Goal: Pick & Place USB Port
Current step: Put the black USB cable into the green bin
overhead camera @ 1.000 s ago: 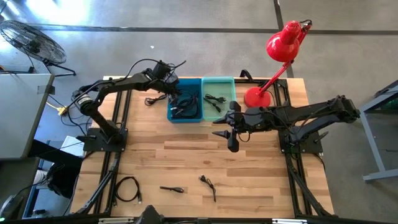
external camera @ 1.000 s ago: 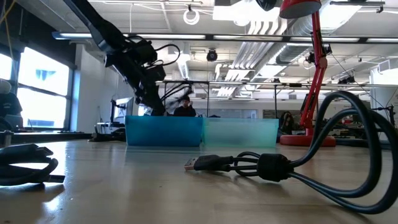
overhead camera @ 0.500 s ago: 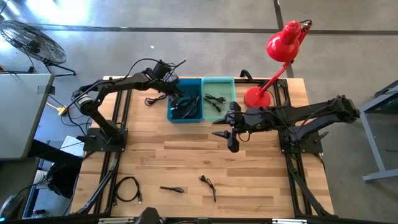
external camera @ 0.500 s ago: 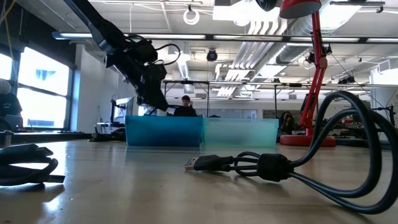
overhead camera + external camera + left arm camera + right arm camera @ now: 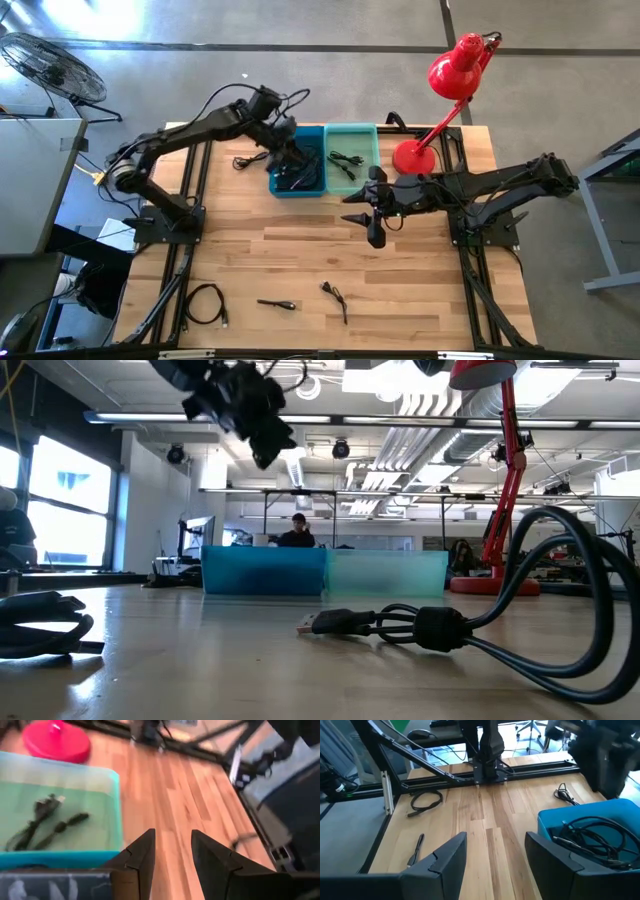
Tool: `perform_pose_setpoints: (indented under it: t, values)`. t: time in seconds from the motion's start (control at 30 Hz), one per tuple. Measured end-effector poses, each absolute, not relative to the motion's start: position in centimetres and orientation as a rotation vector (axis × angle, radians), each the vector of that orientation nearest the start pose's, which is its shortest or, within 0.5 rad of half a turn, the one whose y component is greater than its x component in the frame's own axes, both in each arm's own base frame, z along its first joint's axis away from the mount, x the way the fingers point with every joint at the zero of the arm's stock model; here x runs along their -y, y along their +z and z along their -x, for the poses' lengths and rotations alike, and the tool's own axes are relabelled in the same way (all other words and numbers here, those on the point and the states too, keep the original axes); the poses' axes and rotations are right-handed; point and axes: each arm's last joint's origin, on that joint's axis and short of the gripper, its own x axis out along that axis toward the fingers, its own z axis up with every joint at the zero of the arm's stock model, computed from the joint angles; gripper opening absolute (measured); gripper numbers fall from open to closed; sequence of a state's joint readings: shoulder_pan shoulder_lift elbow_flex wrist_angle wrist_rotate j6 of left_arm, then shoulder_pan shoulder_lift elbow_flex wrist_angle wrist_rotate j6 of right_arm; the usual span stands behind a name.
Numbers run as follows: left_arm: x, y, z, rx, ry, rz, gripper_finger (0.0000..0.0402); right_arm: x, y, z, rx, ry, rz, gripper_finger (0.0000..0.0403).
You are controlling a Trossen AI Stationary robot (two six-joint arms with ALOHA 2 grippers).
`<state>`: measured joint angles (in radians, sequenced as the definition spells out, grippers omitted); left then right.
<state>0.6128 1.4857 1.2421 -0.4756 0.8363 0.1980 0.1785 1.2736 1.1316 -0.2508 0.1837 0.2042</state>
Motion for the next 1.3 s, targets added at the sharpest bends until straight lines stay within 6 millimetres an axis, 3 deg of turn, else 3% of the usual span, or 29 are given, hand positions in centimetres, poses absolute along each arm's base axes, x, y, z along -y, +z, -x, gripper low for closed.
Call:
perform_pose_setpoints:
  t: [0.27,0.43,0.63,1.0,1.1,1.3]
  values:
    - [-8.0,34.5,-24.2,-0.747,-0.354,0.153,0.0124,-5.1,34.3,-27.8,-0.395,-0.024,-0.123,0.0192]
    - [-2.4,35.0,-22.8,-0.875,-0.47,0.094,0.0124,-5.1,34.2,-27.7,-0.402,-0.018,-0.103,0.0192]
    - [2.6,34.5,-23.2,-0.994,-0.313,-0.021,0.0124,-5.1,34.2,-27.7,-0.405,0.013,-0.065,0.0192]
    - [7.5,32.1,-24.6,-1.128,-0.232,-0.01,0.0124,-5.7,34.0,-27.5,-0.44,0.102,-0.036,0.0192]
    - [8.1,31.7,-25.3,-1.1,-0.186,-0.038,0.0124,-6.2,34.0,-27.4,-0.441,0.122,-0.026,0.0192]
    - [8.3,31.2,-25.2,-1.174,-0.18,0.073,0.0124,-6.9,33.9,-27.2,-0.445,0.156,0.014,0.0192]
